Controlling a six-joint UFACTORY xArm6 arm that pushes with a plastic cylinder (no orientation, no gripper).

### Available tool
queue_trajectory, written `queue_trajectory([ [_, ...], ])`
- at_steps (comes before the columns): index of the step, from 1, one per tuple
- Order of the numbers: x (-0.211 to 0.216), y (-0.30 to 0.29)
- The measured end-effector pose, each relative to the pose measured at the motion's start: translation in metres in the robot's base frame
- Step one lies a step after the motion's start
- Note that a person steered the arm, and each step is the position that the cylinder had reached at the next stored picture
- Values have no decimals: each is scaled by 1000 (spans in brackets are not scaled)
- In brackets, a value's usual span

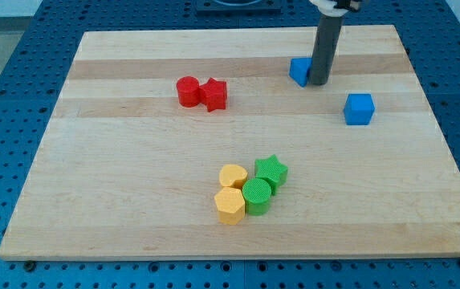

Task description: Slide the blue triangle to the top center

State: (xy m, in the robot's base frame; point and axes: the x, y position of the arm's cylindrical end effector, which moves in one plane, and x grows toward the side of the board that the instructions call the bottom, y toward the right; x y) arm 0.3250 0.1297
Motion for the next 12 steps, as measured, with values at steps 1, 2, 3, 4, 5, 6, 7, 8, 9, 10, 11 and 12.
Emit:
queue_trajectory([
  [1, -14, -5],
  [2, -23, -18],
  [3, -24, -39],
  [4, -17, -53],
  [5, -6, -66],
  [6, 5, -75],
  [7, 6, -88],
  [8, 11, -103],
  [9, 12, -112],
  [10, 6, -112],
  [11, -5, -112],
  [12, -21, -112],
])
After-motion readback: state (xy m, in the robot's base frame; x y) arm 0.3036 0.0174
